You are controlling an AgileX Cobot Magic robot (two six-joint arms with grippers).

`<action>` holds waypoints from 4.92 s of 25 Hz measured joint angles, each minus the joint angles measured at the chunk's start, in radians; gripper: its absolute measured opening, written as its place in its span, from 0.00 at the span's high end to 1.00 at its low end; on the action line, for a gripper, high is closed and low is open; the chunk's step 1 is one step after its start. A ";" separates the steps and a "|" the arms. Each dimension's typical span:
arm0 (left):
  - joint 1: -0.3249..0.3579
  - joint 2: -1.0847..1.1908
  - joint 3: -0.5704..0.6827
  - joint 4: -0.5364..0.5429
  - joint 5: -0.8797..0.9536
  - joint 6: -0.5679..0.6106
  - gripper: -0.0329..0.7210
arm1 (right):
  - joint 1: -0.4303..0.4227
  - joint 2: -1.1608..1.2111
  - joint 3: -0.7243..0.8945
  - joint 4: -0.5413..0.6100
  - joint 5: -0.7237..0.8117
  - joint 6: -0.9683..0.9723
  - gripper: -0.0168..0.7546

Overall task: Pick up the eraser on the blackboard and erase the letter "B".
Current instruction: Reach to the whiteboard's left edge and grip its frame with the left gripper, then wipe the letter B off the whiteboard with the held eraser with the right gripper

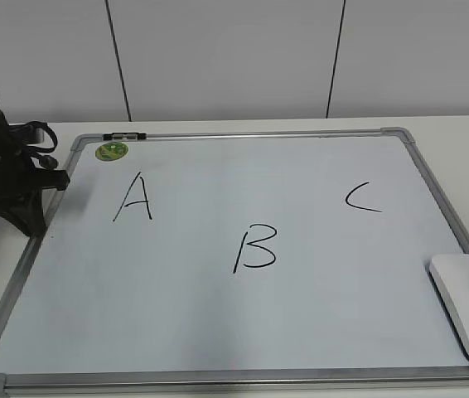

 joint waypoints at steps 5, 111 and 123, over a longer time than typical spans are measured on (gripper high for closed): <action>0.000 0.000 0.000 -0.004 -0.003 0.000 0.93 | 0.000 0.177 -0.014 0.029 -0.033 0.000 0.26; 0.000 0.000 -0.002 -0.006 0.001 0.000 0.93 | 0.374 1.573 -0.975 0.060 0.119 0.123 0.30; 0.000 0.000 -0.002 -0.006 0.001 0.000 0.93 | 0.470 1.793 -1.232 0.014 0.156 0.131 0.30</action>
